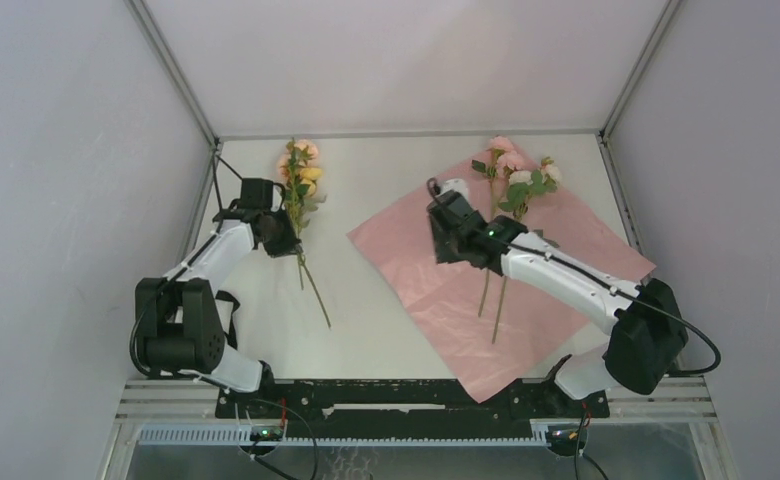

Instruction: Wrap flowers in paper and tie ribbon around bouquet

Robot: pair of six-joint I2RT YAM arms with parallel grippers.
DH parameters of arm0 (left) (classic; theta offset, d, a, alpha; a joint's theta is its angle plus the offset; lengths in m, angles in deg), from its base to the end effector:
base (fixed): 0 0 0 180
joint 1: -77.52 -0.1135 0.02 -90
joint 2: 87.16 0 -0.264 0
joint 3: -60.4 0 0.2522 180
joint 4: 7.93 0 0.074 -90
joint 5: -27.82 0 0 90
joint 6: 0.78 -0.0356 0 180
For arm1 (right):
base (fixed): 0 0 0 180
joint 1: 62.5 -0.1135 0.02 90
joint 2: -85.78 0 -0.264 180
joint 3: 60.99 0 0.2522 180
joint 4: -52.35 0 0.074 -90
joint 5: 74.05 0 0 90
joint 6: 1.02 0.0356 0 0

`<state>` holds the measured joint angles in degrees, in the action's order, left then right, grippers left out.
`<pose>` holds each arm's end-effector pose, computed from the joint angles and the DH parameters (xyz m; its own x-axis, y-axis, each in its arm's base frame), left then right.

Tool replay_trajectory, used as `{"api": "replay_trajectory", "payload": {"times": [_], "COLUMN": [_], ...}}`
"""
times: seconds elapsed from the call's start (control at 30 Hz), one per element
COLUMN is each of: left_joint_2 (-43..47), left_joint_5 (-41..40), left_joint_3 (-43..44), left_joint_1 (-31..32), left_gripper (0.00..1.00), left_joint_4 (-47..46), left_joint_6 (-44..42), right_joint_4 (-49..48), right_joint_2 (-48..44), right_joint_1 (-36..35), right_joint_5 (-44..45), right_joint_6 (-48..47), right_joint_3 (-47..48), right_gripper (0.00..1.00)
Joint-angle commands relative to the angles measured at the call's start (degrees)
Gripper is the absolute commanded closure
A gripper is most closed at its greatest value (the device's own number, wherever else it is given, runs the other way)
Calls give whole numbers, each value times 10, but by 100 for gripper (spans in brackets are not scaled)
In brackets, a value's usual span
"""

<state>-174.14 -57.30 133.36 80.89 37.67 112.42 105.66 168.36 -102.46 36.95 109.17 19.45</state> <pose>0.3054 -0.0210 0.2216 -0.8316 -0.3442 -0.4359 -0.2460 0.9319 -0.2667 0.2372 0.1821 0.2775 -0.7457 -0.2045 -0.6341 -0.1987 0.9767 -0.0813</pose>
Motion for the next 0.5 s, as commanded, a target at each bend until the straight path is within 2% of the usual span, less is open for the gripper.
{"api": "replay_trajectory", "payload": {"times": [0.0,0.13,0.2,0.37,0.47], "left_joint_2": [14,10,17,32,31], "left_joint_5": [69,80,83,83,87], "left_joint_3": [-60,-73,-77,-90,-92], "left_joint_1": [-9,-10,-10,-10,-9], "left_gripper": [100,100,100,100,100], "left_joint_4": [9,-5,-9,-19,-21], "left_joint_6": [-36,-29,-26,-21,-18], "right_joint_4": [-141,-327,-405,-469,-437], "right_joint_2": [16,106,158,292,361], "right_joint_1": [-105,-157,-163,-176,-191], "right_joint_5": [-149,-312,-349,-406,-413], "right_joint_6": [-2,38,79,153,156], "right_joint_3": [6,10,24,106,178], "right_gripper": [54,48,44,42,43]}}
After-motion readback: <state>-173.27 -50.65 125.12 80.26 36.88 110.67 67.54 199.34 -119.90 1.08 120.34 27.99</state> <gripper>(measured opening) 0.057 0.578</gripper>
